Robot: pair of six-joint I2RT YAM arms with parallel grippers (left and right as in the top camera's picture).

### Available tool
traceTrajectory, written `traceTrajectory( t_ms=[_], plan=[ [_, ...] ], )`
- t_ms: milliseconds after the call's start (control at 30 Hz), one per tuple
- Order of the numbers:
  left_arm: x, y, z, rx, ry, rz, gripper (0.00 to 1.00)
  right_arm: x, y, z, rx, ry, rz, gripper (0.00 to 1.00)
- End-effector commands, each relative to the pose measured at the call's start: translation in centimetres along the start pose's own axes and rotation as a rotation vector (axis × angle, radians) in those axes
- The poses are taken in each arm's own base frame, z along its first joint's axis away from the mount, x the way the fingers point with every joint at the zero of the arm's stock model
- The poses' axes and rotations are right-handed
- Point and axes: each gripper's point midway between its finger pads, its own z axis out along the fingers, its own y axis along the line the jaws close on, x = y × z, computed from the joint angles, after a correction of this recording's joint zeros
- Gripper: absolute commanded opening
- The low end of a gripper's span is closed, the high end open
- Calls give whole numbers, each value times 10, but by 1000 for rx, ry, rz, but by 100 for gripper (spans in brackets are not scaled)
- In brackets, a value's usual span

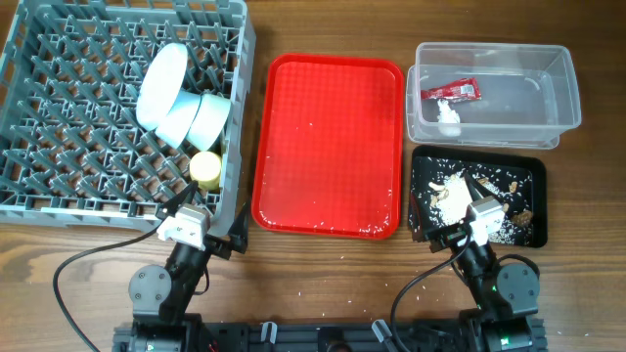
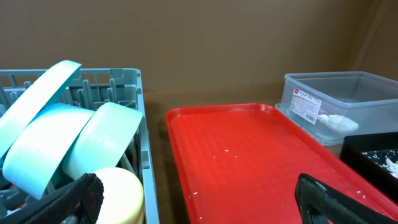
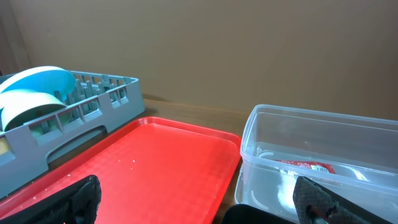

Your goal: Sort waste into correct bins and load items into the dishwasher rack

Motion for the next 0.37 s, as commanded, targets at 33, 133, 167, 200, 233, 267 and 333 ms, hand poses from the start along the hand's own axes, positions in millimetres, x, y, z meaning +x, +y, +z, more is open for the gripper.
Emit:
traceTrajectory(
  t_ms=[33,133,167,200,233,267,333],
  plan=[
    [1,4,0,-18,-4,16,100,-2,2,0,-10,-9,-12,100],
    [1,4,0,-18,-4,16,100,-2,2,0,-10,-9,-12,100],
    [1,4,0,-18,-4,16,100,-2,2,0,-10,-9,-12,100],
    [1,4,0,-18,-4,16,100,-2,2,0,-10,-9,-12,100],
    [1,4,0,-18,-4,16,100,-2,2,0,-10,-9,-12,100],
    [1,4,0,-18,-4,16,100,-2,2,0,-10,-9,-12,100],
    [1,4,0,-18,-4,16,100,-2,2,0,-10,-9,-12,100]
  ],
)
